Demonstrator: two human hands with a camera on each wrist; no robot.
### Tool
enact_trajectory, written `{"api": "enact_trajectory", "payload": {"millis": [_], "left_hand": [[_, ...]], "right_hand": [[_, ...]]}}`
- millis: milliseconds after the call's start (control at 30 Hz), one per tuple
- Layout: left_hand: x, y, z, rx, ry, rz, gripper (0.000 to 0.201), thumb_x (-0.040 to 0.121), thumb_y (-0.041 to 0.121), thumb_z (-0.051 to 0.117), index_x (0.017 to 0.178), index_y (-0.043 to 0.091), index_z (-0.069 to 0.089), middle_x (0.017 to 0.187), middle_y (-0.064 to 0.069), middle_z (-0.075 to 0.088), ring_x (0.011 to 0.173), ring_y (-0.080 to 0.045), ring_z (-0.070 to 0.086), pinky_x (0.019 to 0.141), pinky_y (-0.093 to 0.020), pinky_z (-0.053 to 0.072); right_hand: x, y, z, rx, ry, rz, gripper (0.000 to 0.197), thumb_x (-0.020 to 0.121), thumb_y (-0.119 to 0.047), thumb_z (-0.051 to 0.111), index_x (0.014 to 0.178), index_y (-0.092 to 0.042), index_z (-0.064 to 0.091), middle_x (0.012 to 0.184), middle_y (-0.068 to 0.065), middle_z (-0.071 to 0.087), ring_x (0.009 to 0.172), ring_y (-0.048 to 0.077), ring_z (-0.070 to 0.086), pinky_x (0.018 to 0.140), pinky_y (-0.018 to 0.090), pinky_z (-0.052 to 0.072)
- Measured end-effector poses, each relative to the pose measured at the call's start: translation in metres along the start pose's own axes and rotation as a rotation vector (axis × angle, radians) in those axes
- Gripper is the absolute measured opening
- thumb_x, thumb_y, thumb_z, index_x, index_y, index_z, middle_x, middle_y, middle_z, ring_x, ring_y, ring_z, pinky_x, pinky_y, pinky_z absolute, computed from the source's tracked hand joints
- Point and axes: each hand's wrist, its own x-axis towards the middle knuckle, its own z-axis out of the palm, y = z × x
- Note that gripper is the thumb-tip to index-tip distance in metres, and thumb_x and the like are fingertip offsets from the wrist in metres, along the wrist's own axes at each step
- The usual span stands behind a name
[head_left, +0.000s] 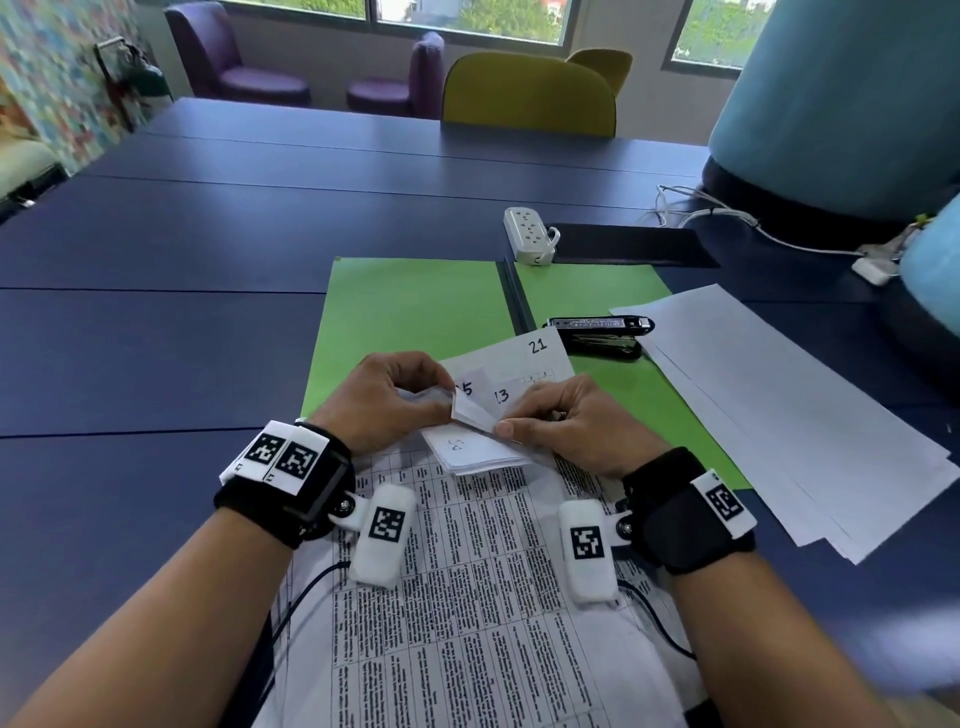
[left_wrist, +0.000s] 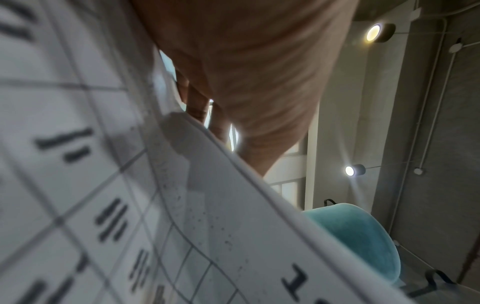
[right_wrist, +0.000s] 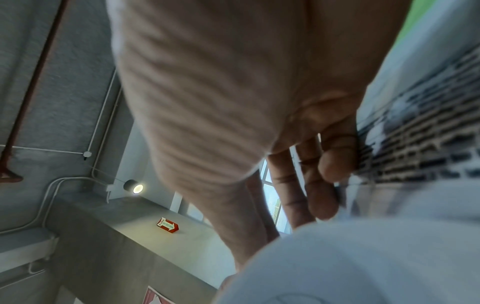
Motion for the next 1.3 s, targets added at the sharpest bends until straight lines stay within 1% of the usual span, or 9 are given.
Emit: {"api": "enact_trajectory", "payload": {"millis": [200,367,500,733,867,967,1067,1267,1300], "left_hand": [[0.0017,-0.0030,-0.0034,0.010,-0.025,-0.015,0.012,0.083,0.007,0.078,0.083,0.018,0.074,0.079,0.008,0.076,0.070,-0.002,0.066,0.071,-0.020,0.051],[0.0005,0.0000,-0.0021,-0.009,-0.017,-0.019,0.011,0.083,0.006,0.078,0.085,0.016,0.074,0.077,0.009,0.076,0.067,0.000,0.066,0.063,-0.014,0.050],[0.0002,-0.0005,-0.0019,-0.035,-0.003,-0.043,0.017,0.079,0.007,0.083,0.088,0.020,0.077,0.081,0.009,0.078,0.068,-0.002,0.069,0.064,-0.014,0.053],[0.0004,-0.0035,-0.0010,-0.109,0.018,-0.064,0.011,0.076,0.007,0.085,0.080,0.016,0.080,0.084,-0.005,0.079,0.072,-0.013,0.071,0.074,-0.028,0.058],[0.0006,-0.0046,-0.0022,-0.127,0.002,-0.059,0.012,0.072,0.019,0.087,0.078,0.011,0.080,0.092,-0.011,0.078,0.077,-0.017,0.070,0.078,-0.031,0.057],[-0.0015,0.0009,-0.0019,-0.087,-0.014,-0.033,0.029,0.073,0.043,0.078,0.076,0.014,0.081,0.072,-0.003,0.075,0.062,-0.017,0.063,0.062,-0.025,0.052],[0.0000,0.0010,-0.0001,-0.114,0.040,-0.090,0.048,0.079,0.053,0.065,0.068,0.008,0.078,0.045,0.006,0.054,0.039,-0.011,0.036,0.042,-0.018,0.031],[0.0019,-0.0027,-0.0049,0.009,-0.013,-0.069,0.004,0.081,0.018,0.083,0.084,0.017,0.079,0.087,0.005,0.078,0.078,-0.009,0.069,0.076,-0.022,0.054],[0.0019,-0.0027,-0.0048,0.025,-0.025,-0.049,0.012,0.080,0.013,0.083,0.088,0.020,0.078,0.088,0.009,0.078,0.079,-0.005,0.070,0.076,-0.019,0.053]], "right_hand": [[0.0005,-0.0003,0.0006,-0.005,0.013,-0.014,0.013,0.080,-0.022,0.080,0.089,-0.013,0.080,0.092,0.005,0.074,0.086,0.024,0.068,0.073,0.030,0.053],[0.0005,0.0033,0.0006,0.006,0.026,-0.027,0.013,0.078,-0.021,0.081,0.088,-0.013,0.079,0.089,0.008,0.075,0.080,0.028,0.065,0.075,0.038,0.054],[0.0011,0.0071,-0.0002,0.106,0.091,-0.007,0.019,0.076,-0.014,0.083,0.092,-0.019,0.074,0.084,0.000,0.069,0.074,0.010,0.059,0.072,0.023,0.054],[0.0014,0.0072,0.0018,0.299,0.137,0.048,0.025,0.078,-0.013,0.079,0.102,-0.013,0.069,0.084,0.004,0.068,0.070,0.019,0.063,0.064,0.027,0.057],[0.0008,0.0052,0.0018,0.305,0.143,0.069,0.023,0.083,-0.018,0.075,0.103,-0.009,0.069,0.082,0.006,0.068,0.065,0.017,0.062,0.055,0.022,0.052],[0.0011,0.0052,0.0026,0.306,0.159,0.071,0.015,0.090,-0.017,0.069,0.102,-0.008,0.070,0.079,0.007,0.068,0.065,0.015,0.060,0.056,0.020,0.050],[0.0010,0.0059,0.0032,0.275,0.173,0.072,0.012,0.093,-0.016,0.066,0.101,-0.008,0.071,0.077,0.007,0.066,0.060,0.011,0.057,0.052,0.021,0.045],[0.0014,0.0014,0.0044,0.246,0.186,0.028,0.014,0.086,0.000,0.072,0.098,-0.008,0.070,0.074,0.001,0.065,0.052,0.011,0.055,0.048,0.021,0.046],[0.0016,0.0006,0.0049,0.224,0.184,0.016,0.016,0.083,0.001,0.074,0.094,-0.009,0.070,0.070,-0.005,0.065,0.051,0.010,0.054,0.048,0.022,0.045]]}}
